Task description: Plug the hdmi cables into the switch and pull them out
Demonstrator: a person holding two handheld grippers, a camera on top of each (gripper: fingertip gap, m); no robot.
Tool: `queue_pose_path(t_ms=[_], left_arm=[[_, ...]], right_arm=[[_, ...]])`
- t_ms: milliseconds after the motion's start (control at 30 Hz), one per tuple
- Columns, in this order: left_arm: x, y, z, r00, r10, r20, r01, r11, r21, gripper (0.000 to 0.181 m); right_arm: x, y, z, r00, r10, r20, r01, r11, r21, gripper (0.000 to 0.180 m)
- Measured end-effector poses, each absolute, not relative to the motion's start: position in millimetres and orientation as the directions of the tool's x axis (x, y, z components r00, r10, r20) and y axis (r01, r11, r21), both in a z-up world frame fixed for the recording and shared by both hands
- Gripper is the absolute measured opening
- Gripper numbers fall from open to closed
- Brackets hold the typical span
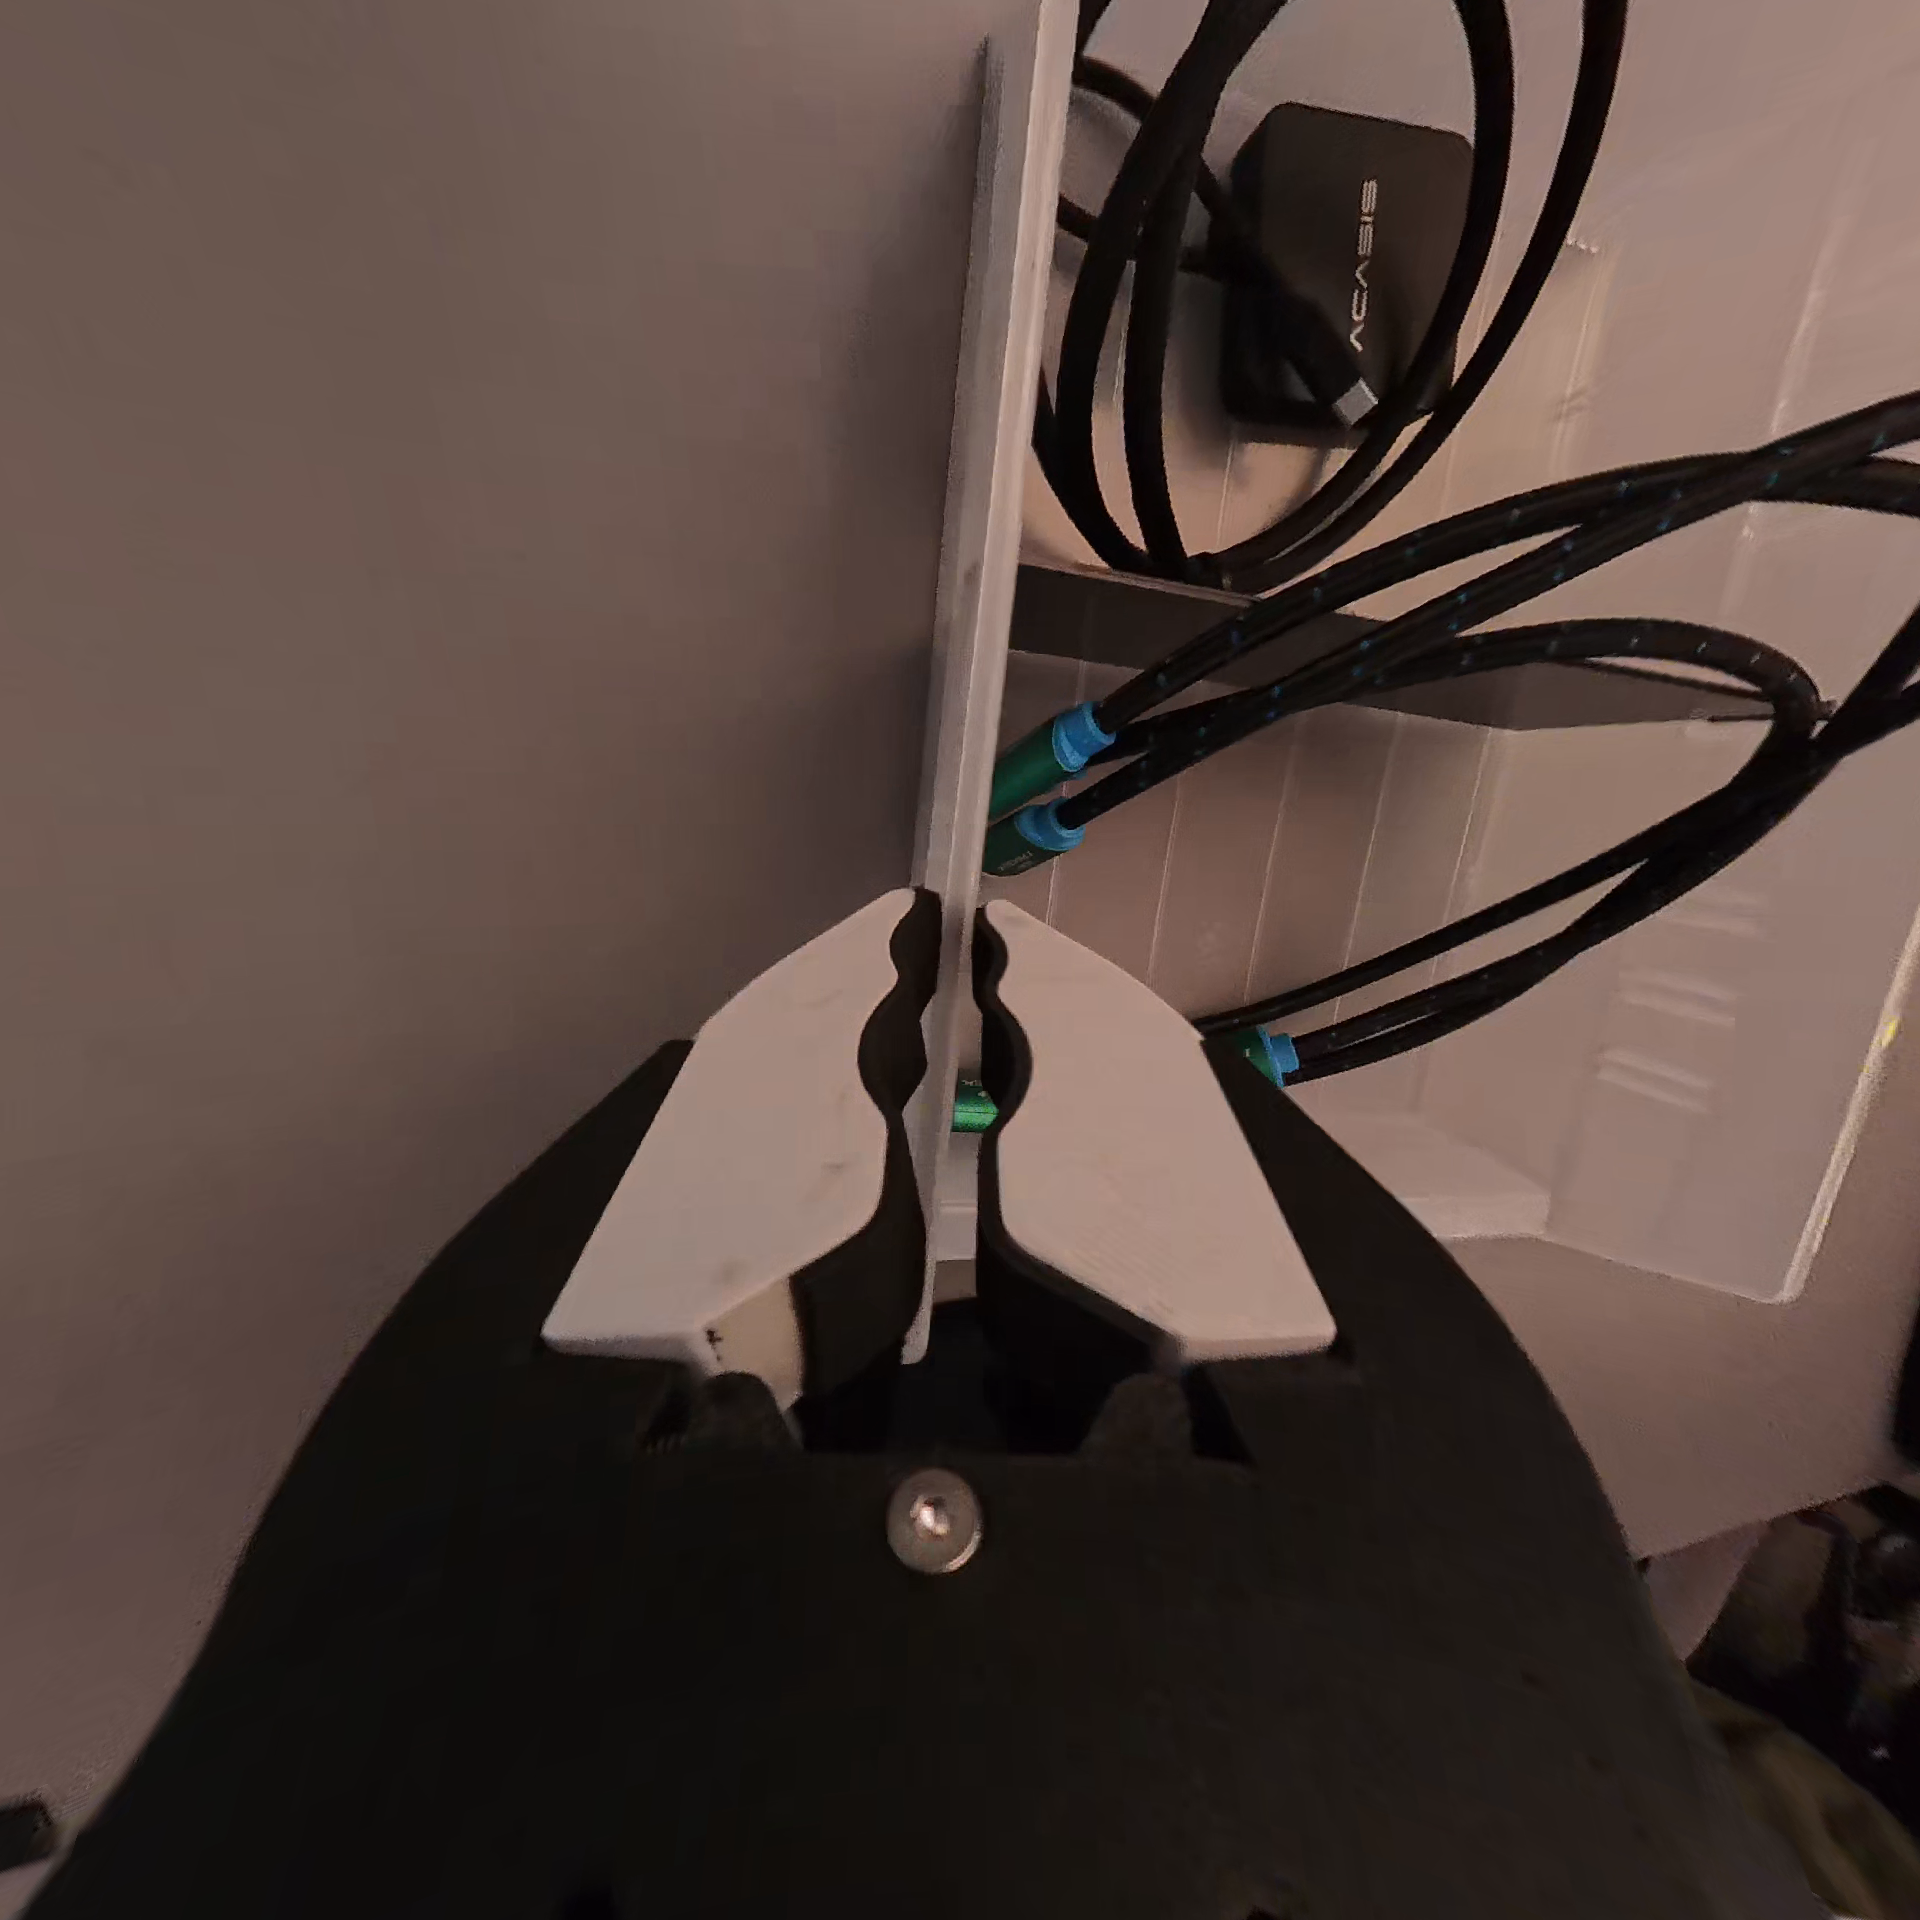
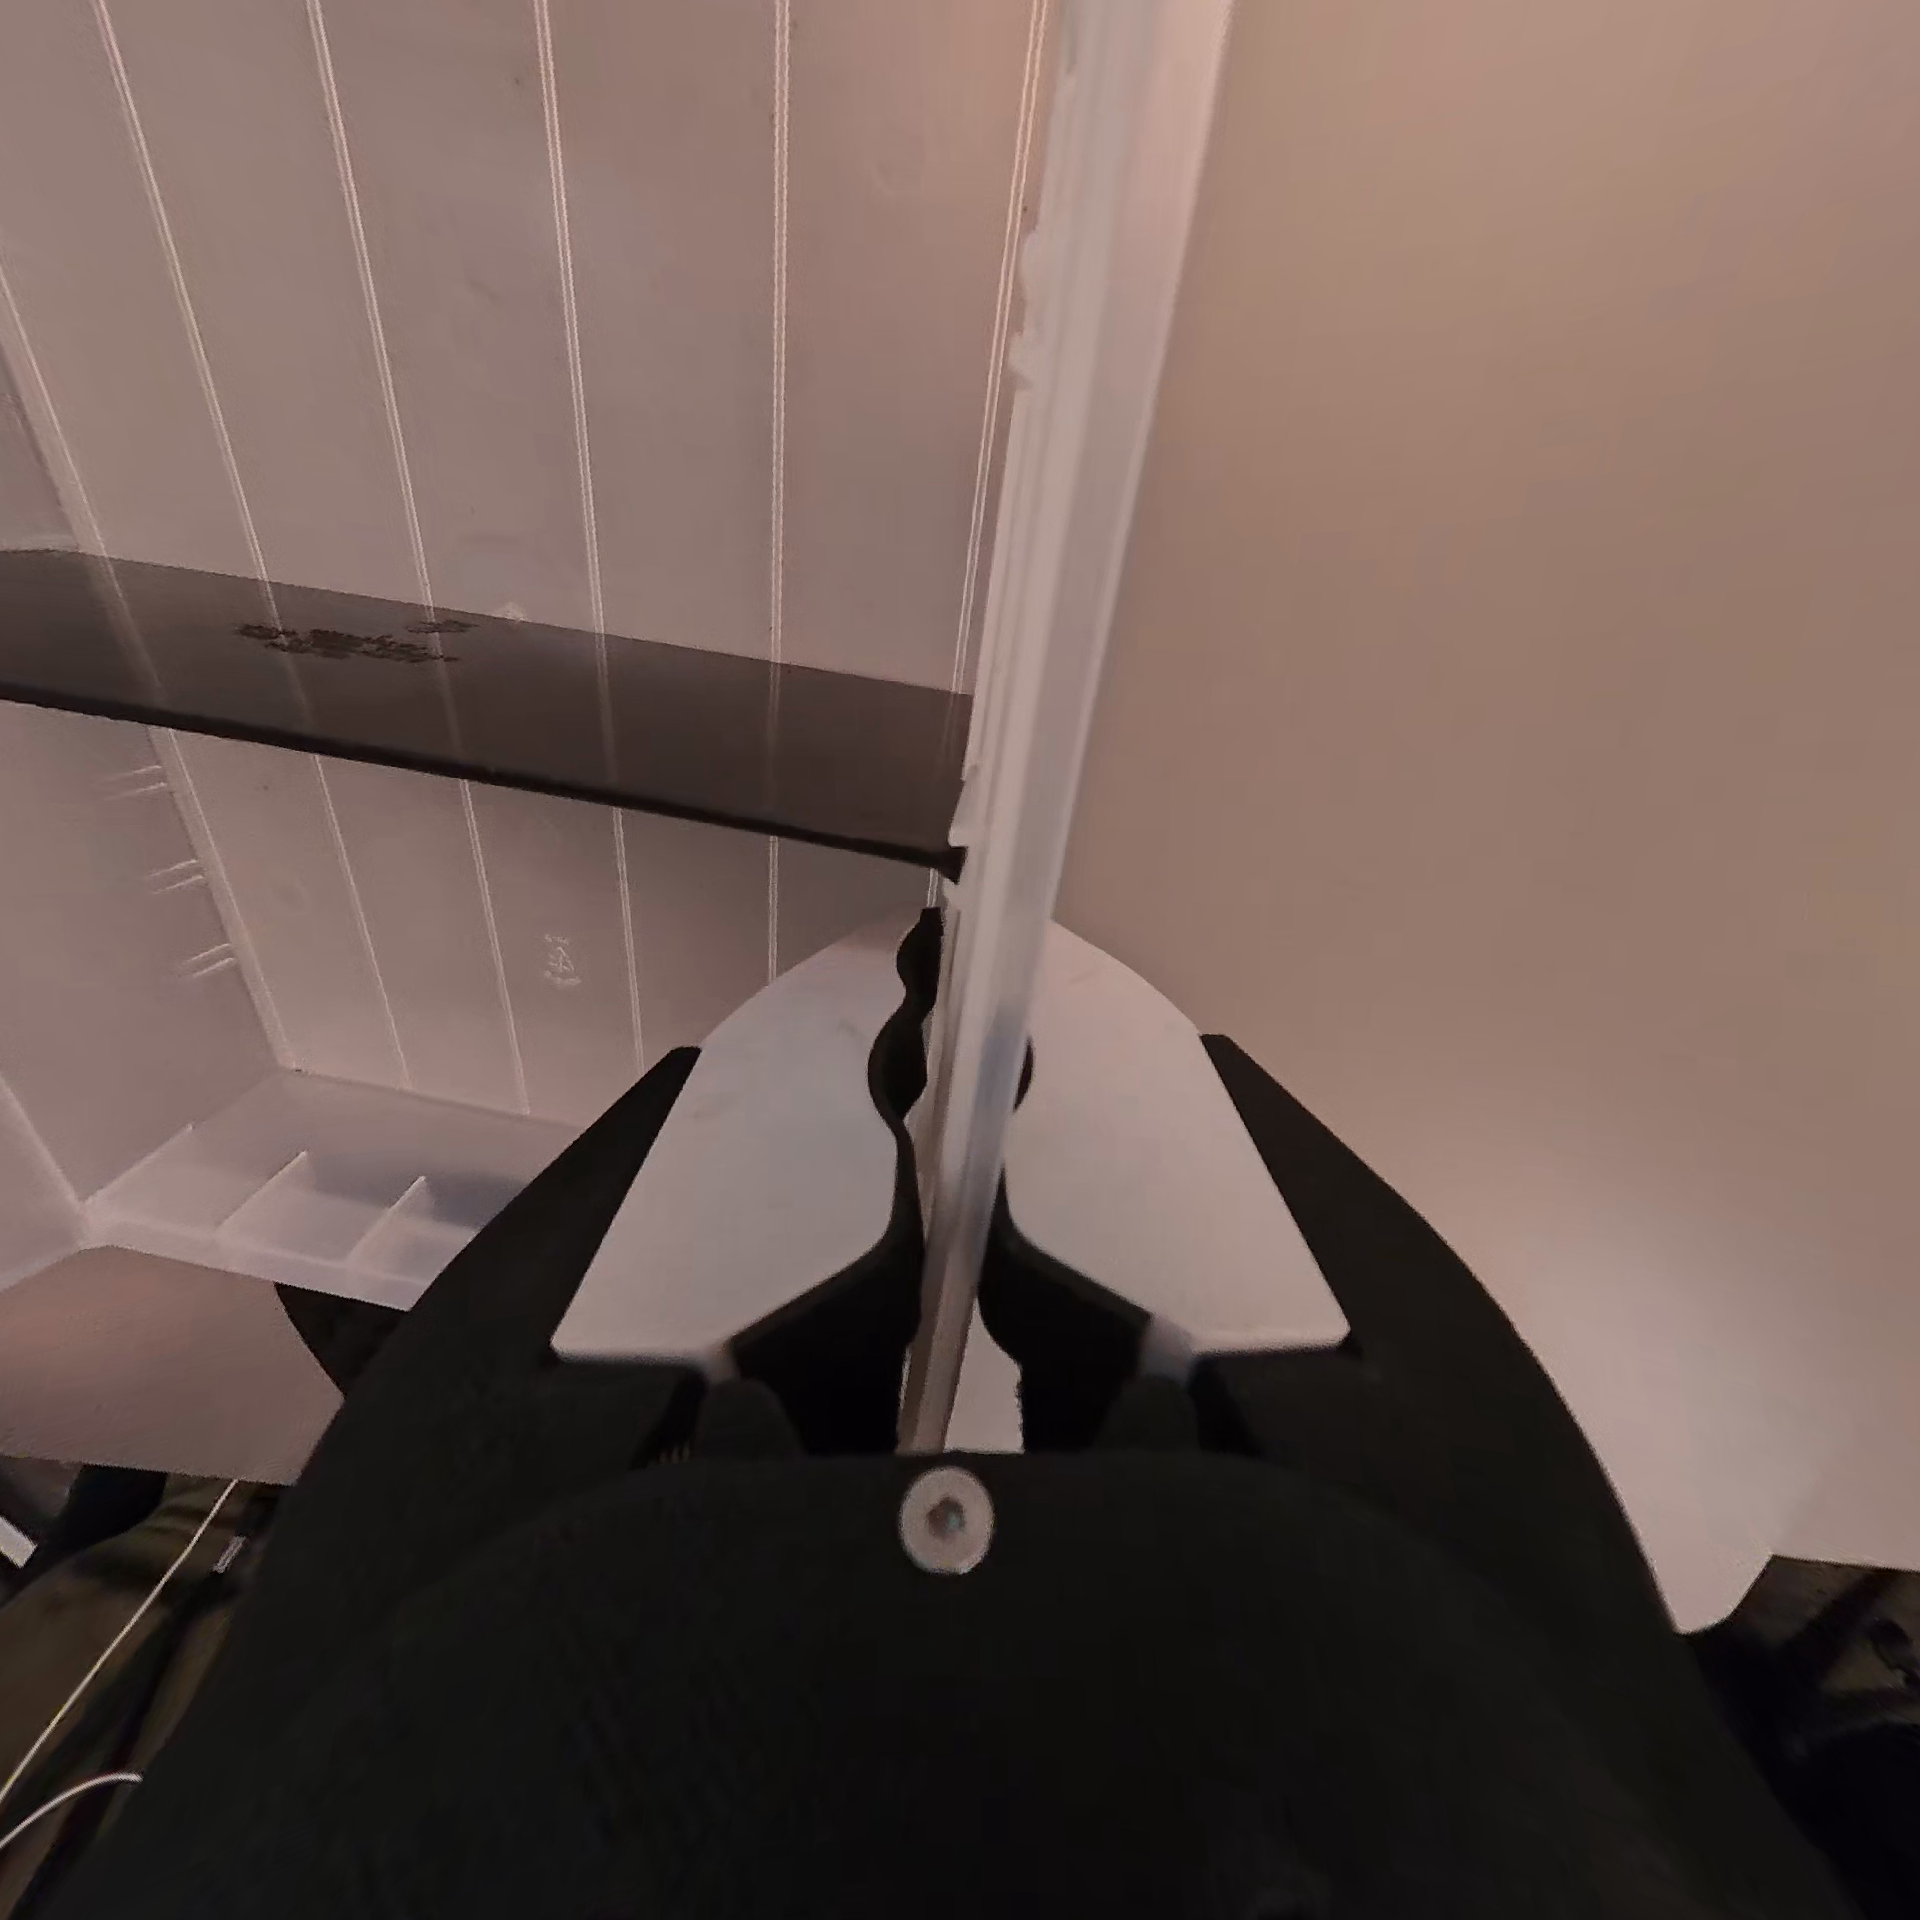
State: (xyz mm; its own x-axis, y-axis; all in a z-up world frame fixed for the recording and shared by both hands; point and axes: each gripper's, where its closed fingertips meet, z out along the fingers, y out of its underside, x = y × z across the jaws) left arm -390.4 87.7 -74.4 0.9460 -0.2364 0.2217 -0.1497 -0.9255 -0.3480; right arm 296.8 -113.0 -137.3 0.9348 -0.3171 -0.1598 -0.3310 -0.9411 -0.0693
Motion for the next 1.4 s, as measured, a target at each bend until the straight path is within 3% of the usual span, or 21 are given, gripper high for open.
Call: queue_pose_path(t_ms=[133,700,1000,1400], left_arm=[[-412.4,89.5,-73.7,0.951,-0.135,0.277,-0.022,-0.927,-0.375,0.006],[-458.6,87.3,-71.1,0.923,0.018,0.384,0.192,-0.887,-0.420,0.008],[-451.9,64.3,-73.4,0.961,-0.050,0.272,0.051,-0.934,-0.353,0.006],[-453.6,80.8,-73.4,0.962,-0.024,0.273,0.088,-0.916,-0.392,0.006]], right_arm=[[293.9,-102.4,-136.8,0.938,-0.313,-0.151,-0.325,-0.944,-0.059,0.006],[291.4,-77.1,-137.0,0.971,-0.194,-0.143,-0.207,-0.975,-0.080,0.006],[295.3,-67.5,-137.2,0.978,-0.157,-0.141,-0.168,-0.983,-0.075,0.006],[287.7,-69.5,-136.9,0.973,-0.175,-0.151,-0.187,-0.980,-0.070,0.006]])
